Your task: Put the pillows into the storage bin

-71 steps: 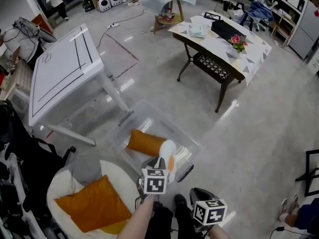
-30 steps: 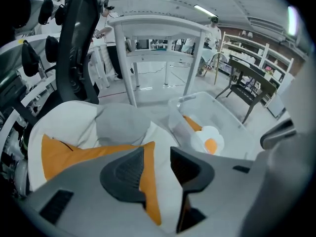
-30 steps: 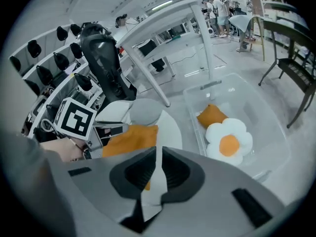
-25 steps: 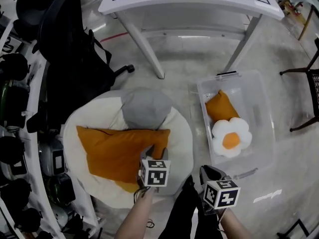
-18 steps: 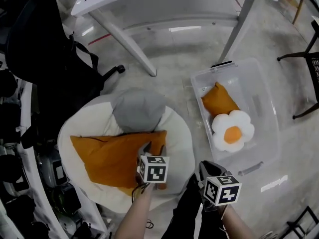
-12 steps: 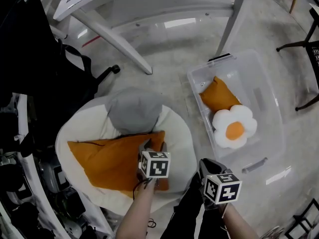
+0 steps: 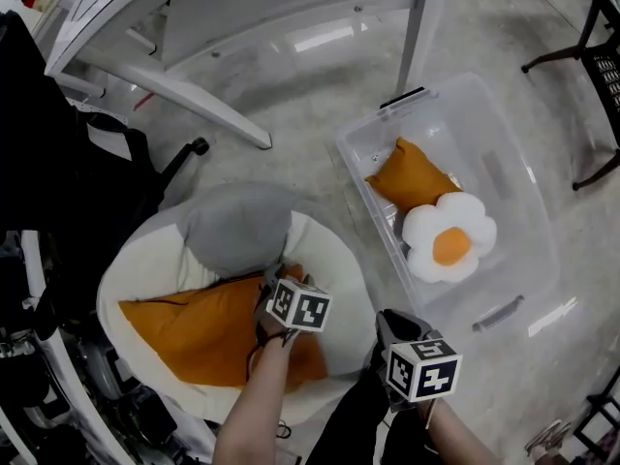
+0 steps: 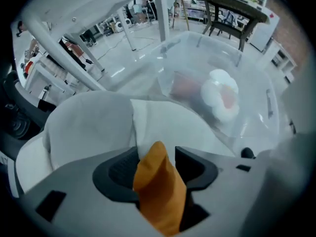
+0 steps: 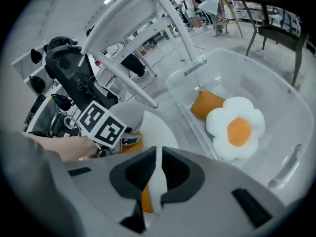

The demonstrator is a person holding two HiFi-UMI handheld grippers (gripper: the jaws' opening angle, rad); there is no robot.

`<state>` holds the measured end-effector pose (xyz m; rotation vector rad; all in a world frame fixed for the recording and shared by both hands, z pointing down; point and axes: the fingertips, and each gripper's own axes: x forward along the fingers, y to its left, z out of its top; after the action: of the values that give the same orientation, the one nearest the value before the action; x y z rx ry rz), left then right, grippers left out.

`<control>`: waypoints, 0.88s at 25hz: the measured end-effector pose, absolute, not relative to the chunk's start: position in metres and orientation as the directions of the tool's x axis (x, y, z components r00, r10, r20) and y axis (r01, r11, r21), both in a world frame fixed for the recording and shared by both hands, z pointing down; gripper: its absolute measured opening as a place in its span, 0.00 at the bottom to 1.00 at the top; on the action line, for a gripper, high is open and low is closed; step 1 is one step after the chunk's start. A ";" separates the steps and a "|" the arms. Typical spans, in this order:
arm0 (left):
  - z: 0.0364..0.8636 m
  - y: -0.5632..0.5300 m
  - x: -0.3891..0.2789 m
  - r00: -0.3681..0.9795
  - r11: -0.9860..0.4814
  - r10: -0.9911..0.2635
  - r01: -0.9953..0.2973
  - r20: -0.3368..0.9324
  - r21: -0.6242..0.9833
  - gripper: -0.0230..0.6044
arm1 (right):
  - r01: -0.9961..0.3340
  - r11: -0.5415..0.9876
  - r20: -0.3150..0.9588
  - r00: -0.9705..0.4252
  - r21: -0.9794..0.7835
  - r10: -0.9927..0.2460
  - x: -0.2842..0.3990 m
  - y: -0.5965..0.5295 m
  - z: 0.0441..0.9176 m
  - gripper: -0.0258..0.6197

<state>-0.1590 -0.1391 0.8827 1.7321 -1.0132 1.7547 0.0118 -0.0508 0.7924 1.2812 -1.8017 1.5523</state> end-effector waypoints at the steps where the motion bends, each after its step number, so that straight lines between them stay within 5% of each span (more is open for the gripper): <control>1: 0.888 -0.140 -0.158 -0.106 -0.627 -0.152 -0.758 0.983 -0.179 0.38 | -0.847 -0.060 0.804 -0.475 -0.528 -0.357 0.013 -0.051 0.795 0.09; 9: 0.915 -0.137 -0.167 -0.240 -0.688 -0.112 -0.681 0.964 -0.250 0.38 | -0.843 -0.068 0.807 -0.482 -0.533 -0.341 0.014 -0.047 0.812 0.09; 16: 0.905 -0.124 -0.172 -0.291 -0.722 -0.179 -0.610 0.940 -0.327 0.16 | -0.839 -0.048 0.800 -0.498 -0.542 -0.334 0.011 -0.043 0.807 0.09; 22: 0.866 -0.099 -0.171 -0.232 -0.686 -0.228 -0.651 0.946 -0.325 0.12 | -0.839 -0.045 0.799 -0.498 -0.542 -0.336 0.017 -0.038 0.788 0.09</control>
<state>-0.1707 -0.0989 0.8663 1.7239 -1.0501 1.9925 0.0170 -0.0378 0.7876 1.2403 -1.8074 1.5656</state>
